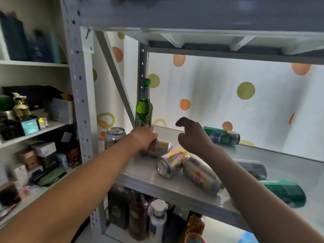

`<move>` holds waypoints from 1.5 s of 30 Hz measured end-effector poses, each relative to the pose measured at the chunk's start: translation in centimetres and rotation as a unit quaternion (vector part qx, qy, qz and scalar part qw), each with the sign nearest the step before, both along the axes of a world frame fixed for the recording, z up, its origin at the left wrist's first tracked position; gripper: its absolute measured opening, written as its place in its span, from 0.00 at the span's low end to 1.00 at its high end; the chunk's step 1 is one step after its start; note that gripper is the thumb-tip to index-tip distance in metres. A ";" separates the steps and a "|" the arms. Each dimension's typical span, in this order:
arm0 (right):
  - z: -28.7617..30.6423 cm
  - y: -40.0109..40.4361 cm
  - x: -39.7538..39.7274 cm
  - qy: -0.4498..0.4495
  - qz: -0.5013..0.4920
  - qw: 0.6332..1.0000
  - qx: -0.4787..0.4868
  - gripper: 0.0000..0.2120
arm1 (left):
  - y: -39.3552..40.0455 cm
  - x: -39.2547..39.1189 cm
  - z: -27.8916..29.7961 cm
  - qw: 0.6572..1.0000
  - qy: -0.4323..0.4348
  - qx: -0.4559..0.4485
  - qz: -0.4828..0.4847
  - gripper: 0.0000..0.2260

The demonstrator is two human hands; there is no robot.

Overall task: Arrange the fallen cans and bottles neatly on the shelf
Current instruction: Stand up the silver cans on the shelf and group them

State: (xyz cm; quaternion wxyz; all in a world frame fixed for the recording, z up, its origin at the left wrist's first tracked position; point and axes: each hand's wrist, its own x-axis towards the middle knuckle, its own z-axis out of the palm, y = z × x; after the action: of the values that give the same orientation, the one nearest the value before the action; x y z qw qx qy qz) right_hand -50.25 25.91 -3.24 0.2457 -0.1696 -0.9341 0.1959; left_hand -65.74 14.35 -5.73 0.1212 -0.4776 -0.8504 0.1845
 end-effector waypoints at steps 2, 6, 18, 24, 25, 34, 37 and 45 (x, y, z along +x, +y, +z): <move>0.0 0.0 -0.3 -0.005 0.003 1.000 -0.010 0.25 | -0.1 0.1 0.2 1.000 -0.007 0.000 0.000 0.29; -0.1 -0.5 -0.8 -0.009 0.009 0.999 -0.037 0.25 | -0.3 1.1 1.7 0.998 0.035 0.032 -0.037 0.24; -0.1 -0.4 -1.1 0.051 0.013 0.989 -0.136 0.25 | -3.9 0.9 6.7 0.941 0.257 0.055 -0.213 0.16; -0.3 -3.1 -2.2 0.024 0.116 0.974 -0.192 0.33 | -6.6 0.8 8.4 0.907 0.276 0.059 -0.313 0.17; -0.2 -3.5 -2.5 0.035 0.129 0.973 -0.190 0.28 | -6.9 1.0 8.5 0.902 0.282 0.058 -0.320 0.17; 0.2 -5.9 -3.7 0.078 0.155 0.971 -0.164 0.21 | -9.2 1.4 9.3 0.899 0.290 0.042 -0.325 0.21; -0.4 -6.5 -4.2 0.093 0.134 0.970 -0.179 0.23 | -9.7 0.6 8.9 0.916 0.276 0.081 -0.278 0.32; -2.5 -7.5 -3.8 0.080 0.075 0.978 -0.176 0.30 | -12.3 0.7 7.9 0.980 0.071 0.169 -0.075 0.30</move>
State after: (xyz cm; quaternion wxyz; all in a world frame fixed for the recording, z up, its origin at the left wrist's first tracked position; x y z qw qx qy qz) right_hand -54.05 18.36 -5.77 0.2711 -0.1235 -0.8723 0.3878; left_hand -65.07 2.00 2.15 0.2739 -0.4979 -0.8205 0.0618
